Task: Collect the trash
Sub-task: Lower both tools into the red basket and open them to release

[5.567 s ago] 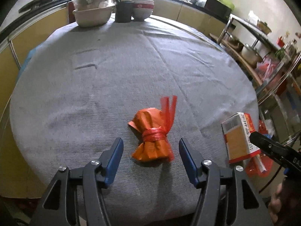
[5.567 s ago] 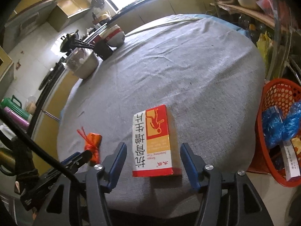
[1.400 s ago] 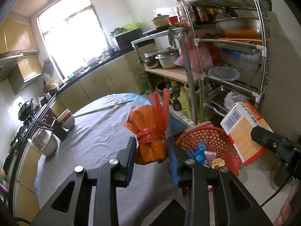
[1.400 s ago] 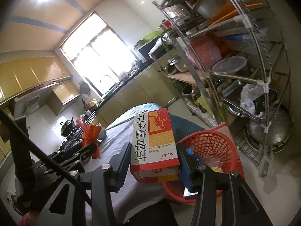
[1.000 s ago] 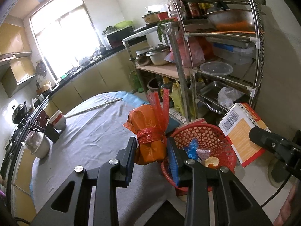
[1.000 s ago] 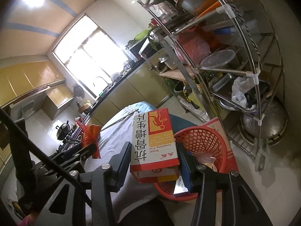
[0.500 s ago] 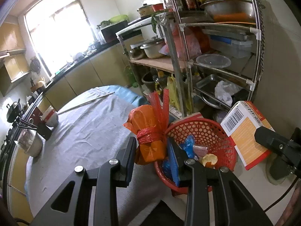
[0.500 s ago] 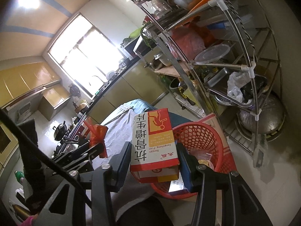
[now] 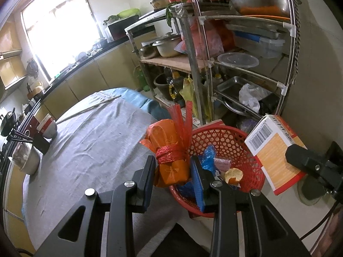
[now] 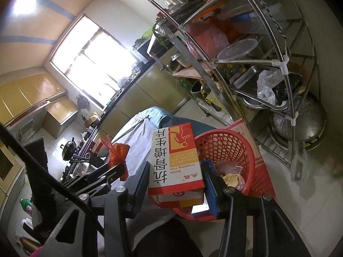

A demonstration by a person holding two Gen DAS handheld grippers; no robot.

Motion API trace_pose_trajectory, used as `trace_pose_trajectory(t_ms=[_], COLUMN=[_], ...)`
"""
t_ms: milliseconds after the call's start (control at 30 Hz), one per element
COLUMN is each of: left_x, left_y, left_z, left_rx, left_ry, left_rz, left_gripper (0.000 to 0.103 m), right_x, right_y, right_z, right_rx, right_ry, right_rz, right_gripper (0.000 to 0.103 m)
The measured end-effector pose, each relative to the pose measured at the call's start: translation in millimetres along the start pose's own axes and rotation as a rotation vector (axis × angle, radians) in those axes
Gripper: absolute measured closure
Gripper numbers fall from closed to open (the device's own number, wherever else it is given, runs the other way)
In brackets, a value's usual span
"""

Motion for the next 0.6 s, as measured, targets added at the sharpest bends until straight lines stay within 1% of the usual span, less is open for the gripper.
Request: trace_pose_trajectory(t_ms=[600], left_x=[11], left_y=[10], left_z=[1], left_rx=[0.037], left_ry=[-0.020], left_rz=[0.008], left_gripper=[0.068], right_x=[4], right_y=[7], right_z=[3], right_rx=[0.023], right_ry=[-0.013], right_rz=[-0.004], right_gripper=[0.052])
Point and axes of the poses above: each gripper's, at about its wrist camera, not at the fingertips, and x roughly the way its jaws point, y to its right, z to its underside, the point moved 5 cm from there along x, roughly the way its jaws point, and after that the axes turned 12 degrees about -y, right-handed, at the moved point
